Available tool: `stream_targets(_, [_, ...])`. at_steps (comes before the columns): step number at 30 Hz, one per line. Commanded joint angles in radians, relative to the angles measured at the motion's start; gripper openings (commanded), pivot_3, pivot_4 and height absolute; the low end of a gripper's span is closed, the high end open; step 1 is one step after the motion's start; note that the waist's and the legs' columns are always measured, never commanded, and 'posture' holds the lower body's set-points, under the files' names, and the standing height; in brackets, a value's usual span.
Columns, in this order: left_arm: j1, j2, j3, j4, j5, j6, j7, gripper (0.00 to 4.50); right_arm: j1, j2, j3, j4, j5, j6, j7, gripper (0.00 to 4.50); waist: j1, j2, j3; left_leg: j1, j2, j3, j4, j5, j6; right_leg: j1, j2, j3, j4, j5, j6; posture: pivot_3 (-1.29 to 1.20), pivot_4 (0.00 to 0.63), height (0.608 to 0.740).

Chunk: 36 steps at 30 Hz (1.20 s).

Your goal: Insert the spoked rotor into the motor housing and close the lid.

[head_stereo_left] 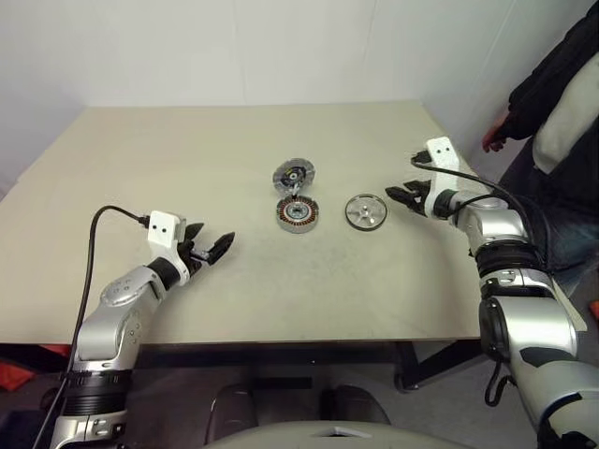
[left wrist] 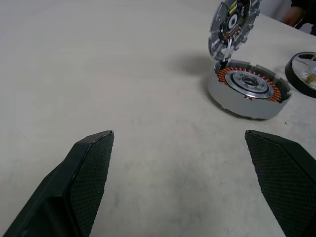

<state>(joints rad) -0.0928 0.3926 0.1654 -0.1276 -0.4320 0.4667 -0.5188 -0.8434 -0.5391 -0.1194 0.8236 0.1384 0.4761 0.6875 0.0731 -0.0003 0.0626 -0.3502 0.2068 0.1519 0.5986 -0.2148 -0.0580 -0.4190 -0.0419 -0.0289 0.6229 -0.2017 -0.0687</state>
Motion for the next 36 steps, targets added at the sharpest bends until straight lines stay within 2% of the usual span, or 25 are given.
stream_targets(1, [0.002, 0.010, 0.019, -0.036, -0.004, -0.019, -0.004, 4.50, 0.016, -0.029, -0.061, -0.047, 0.082, 0.147, 0.047, 2.66, 0.002, 0.000, 0.000, 0.000, 0.000, 0.000, 0.000, 0.000, 0.000, 0.000, 0.000, 0.000, 0.000, 0.000, 0.000, 0.00, 0.000, 0.740])
stream_targets(7, [-0.002, 0.013, 0.012, -0.033, -0.003, -0.018, -0.008, 4.50, 0.075, 0.023, -0.132, -0.111, 0.179, 0.354, 0.021, 2.66, 0.004, 0.000, 0.000, 0.001, 0.000, 0.000, 0.000, 0.001, 0.001, 0.000, 0.000, 0.000, 0.000, 0.000, 0.000, 0.00, 0.000, 0.740])
stream_targets(15, [-0.012, 0.025, 0.010, -0.030, 0.001, -0.014, -0.014, 4.50, 0.084, 0.126, -0.183, -0.120, 0.227, 0.404, -0.075, 2.66, 0.003, 0.000, 0.000, 0.002, 0.000, 0.000, 0.000, 0.001, 0.001, 0.002, 0.000, 0.000, 0.001, 0.000, 0.000, 0.00, 0.000, 0.740])
stream_targets(25, [-0.003, 0.032, 0.014, -0.038, 0.000, -0.013, -0.009, 4.50, 0.085, 0.095, -0.154, -0.103, 0.185, 0.343, -0.107, 2.66, 0.000, 0.000, 0.000, 0.003, 0.000, 0.000, 0.000, 0.001, 0.001, 0.003, 0.000, -0.001, 0.000, -0.002, 0.004, 0.00, 0.000, 0.740])
stream_targets(36, [-0.013, 0.022, -0.002, -0.029, -0.001, -0.007, -0.011, 4.50, 0.051, 0.101, -0.276, -0.121, 0.219, 0.240, -0.327, 2.66, 0.010, 0.000, 0.000, 0.004, 0.000, 0.000, 0.000, 0.002, 0.001, 0.005, -0.001, -0.001, 0.000, -0.002, 0.004, 0.00, 0.000, 0.740])
